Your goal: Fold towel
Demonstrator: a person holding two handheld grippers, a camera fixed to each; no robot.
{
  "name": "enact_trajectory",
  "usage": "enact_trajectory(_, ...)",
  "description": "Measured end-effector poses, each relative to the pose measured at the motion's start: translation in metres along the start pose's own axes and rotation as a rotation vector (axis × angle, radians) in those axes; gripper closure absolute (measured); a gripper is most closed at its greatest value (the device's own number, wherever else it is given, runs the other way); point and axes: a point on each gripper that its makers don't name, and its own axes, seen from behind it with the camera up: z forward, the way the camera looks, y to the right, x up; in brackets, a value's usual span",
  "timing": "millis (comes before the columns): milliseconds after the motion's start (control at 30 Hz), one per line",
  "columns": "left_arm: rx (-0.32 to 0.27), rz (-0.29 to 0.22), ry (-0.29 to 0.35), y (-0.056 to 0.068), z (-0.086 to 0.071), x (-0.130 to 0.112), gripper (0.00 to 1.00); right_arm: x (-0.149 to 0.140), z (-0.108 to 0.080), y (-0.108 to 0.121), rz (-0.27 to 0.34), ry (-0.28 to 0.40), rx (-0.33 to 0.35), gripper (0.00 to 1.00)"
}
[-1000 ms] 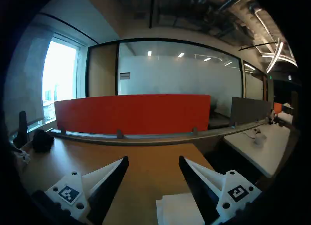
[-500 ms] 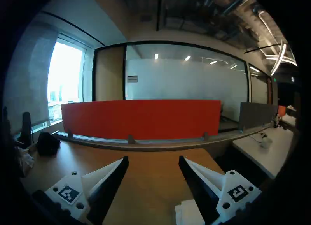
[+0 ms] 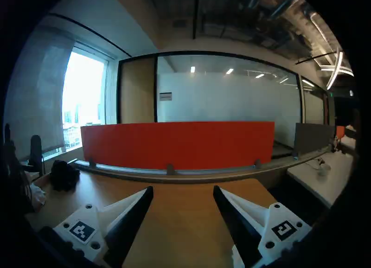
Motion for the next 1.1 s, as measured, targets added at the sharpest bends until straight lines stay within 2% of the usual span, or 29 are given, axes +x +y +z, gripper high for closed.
enact_trajectory(267, 0.002, -0.005, 0.034, -0.006, -0.002, 0.007, 0.03, 0.009, 0.001, -0.011, 0.01, 0.017, -0.009, 0.0)
enact_trajectory(567, -0.009, -0.046, 0.073, -0.002, -0.005, 0.014, 0.03, 0.012, 0.003, -0.02, -0.003, 0.013, -0.006, 0.0)
enact_trajectory(1100, -0.017, -0.042, 0.103, -0.001, -0.005, 0.0, 0.03, 0.006, -0.002, -0.04, -0.01, 0.002, -0.009, 0.0)
